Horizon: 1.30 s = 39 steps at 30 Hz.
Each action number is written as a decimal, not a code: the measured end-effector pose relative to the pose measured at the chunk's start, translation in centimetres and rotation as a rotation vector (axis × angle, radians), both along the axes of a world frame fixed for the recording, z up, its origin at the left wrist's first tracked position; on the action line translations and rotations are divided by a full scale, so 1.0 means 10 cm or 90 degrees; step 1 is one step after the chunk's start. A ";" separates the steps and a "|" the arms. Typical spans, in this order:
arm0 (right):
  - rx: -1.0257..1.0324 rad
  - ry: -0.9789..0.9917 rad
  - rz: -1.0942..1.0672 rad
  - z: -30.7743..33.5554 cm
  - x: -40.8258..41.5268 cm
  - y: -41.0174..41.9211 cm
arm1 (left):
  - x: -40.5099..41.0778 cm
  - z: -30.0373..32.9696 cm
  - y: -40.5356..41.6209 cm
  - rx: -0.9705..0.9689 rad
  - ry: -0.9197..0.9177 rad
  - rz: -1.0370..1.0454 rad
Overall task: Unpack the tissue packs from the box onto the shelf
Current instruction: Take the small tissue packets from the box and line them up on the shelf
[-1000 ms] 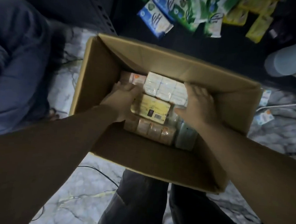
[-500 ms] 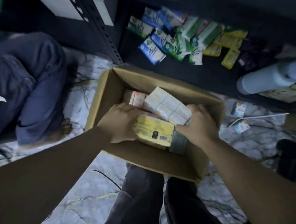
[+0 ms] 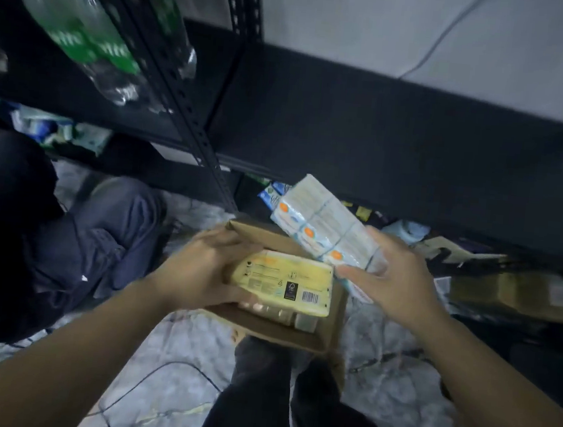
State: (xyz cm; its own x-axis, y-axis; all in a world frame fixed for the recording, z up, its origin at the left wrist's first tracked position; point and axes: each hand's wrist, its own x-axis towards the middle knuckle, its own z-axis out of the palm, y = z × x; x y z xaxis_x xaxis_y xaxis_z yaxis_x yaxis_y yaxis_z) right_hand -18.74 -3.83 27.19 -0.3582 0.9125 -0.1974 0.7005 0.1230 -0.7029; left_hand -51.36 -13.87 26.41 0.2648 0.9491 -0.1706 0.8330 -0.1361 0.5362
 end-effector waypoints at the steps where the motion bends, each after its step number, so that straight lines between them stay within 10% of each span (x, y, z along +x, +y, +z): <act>1: 0.012 0.003 0.007 0.20 0.02 0.03 | 0.01 0.20 0.02 0.023 -0.001 -0.009; 23: 0.462 0.170 0.007 4.59 0.59 0.26 | 0.35 4.64 0.62 0.453 0.073 -0.135; 39: 0.565 0.039 -0.032 5.79 0.79 0.76 | 0.30 5.73 1.34 0.521 0.138 -0.123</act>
